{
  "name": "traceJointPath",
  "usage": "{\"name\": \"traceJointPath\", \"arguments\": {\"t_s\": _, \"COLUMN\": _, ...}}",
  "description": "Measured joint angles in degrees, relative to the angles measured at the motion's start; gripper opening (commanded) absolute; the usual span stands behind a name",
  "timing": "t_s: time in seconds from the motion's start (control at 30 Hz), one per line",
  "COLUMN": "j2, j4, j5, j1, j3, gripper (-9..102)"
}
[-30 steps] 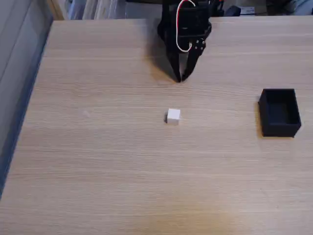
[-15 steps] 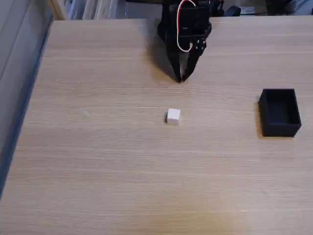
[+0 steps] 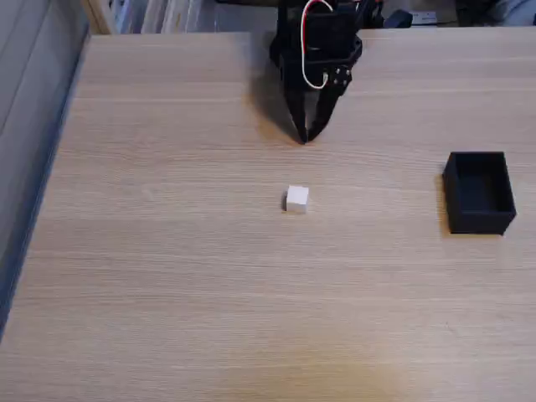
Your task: Pick a white block and place it in the black box.
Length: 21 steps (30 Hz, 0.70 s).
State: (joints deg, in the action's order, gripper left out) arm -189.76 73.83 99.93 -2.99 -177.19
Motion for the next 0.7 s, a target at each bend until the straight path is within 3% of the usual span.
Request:
{"name": "traceJointPath", "arguments": {"t_s": 0.33, "j2": 14.5, "j4": -12.1, "j5": -1.7, "j1": 1.7, "j3": 6.9, "gripper": 2}}
{"name": "traceJointPath", "arguments": {"t_s": 0.7, "j2": 33.1, "j4": -21.9, "j5": -6.2, "j1": -0.3, "j3": 16.0, "gripper": 24}}
